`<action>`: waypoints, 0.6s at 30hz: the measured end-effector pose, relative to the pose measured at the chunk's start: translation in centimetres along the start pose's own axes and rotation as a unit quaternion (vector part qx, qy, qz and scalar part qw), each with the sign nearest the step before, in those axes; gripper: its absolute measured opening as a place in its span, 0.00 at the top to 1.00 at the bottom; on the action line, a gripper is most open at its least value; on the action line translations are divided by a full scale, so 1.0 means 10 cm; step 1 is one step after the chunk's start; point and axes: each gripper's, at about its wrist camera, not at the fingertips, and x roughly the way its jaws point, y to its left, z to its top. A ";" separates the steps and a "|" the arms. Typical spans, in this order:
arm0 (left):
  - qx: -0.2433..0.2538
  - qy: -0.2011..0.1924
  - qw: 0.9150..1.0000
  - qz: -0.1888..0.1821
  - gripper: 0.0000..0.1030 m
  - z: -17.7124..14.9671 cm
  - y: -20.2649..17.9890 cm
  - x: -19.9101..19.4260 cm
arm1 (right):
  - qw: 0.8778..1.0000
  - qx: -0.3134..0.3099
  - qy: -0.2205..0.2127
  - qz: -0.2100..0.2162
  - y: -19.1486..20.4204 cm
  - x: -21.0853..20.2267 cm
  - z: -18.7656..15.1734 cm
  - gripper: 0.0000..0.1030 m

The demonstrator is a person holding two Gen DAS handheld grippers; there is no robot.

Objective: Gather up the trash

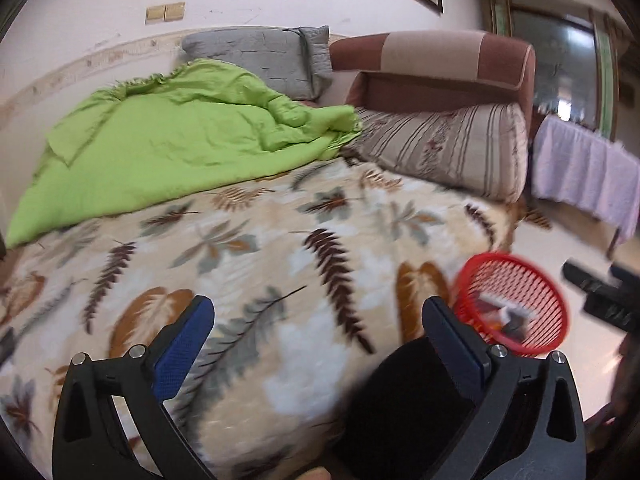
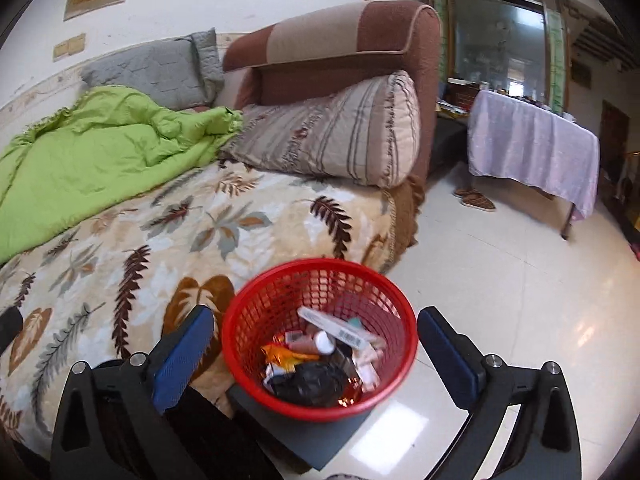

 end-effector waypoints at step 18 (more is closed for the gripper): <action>0.037 -0.030 0.997 0.060 0.00 0.02 -0.01 -0.15 | 0.999 -0.038 -0.007 -0.013 0.19 -0.18 -0.09 0.00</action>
